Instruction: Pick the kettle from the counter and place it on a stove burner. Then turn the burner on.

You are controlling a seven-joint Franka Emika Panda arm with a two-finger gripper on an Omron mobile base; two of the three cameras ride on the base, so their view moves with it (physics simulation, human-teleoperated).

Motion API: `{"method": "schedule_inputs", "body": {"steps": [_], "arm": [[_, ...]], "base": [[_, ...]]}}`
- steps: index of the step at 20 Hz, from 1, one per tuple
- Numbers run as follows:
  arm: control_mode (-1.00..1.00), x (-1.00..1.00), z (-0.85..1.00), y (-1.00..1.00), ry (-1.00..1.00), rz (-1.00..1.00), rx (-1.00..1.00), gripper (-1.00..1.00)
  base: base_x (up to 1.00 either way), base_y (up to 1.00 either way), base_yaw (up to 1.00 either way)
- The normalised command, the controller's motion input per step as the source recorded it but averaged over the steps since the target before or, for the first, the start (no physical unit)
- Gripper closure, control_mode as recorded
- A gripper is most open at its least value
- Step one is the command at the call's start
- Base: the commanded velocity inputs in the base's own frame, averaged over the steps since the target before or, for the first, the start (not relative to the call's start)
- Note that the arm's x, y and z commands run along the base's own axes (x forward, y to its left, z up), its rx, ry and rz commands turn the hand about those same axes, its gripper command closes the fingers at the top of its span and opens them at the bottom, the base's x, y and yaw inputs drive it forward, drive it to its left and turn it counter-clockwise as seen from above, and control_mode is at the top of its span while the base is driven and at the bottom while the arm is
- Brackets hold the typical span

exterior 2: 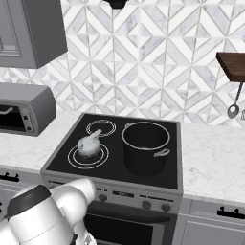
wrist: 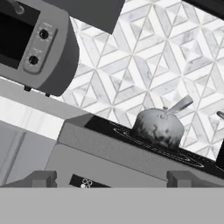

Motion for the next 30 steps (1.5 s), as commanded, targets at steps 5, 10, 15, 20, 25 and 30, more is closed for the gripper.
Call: {"method": "schedule_inputs", "body": {"steps": [5, 10, 15, 20, 25, 30], "arm": [[-1.00, 0.39, -0.05, -0.47, 0.00, 0.00, 0.09, -1.00], [-1.00, 0.05, -0.40, -0.52, 0.03, 0.00, 0.04, -1.00], [-1.00, 0.07, -0.24, -0.29, 0.00, 0.00, 0.04, -1.00], [-1.00, 0.21, -0.01, 0.01, 0.00, 0.00, 0.01, -1.00], [-1.00, 0.06, 0.00, 0.16, 0.00, 0.00, 0.00, -1.00], [-1.00, 0.03, 0.00, 0.04, 0.00, 0.00, 0.00, -1.00]], "base": [[0.00, 0.00, 0.00], [0.00, 0.00, 0.00], [0.00, 0.00, 0.00], [0.00, 0.00, 0.00], [0.00, 0.00, 0.00], [0.00, 0.00, 0.00]]}}
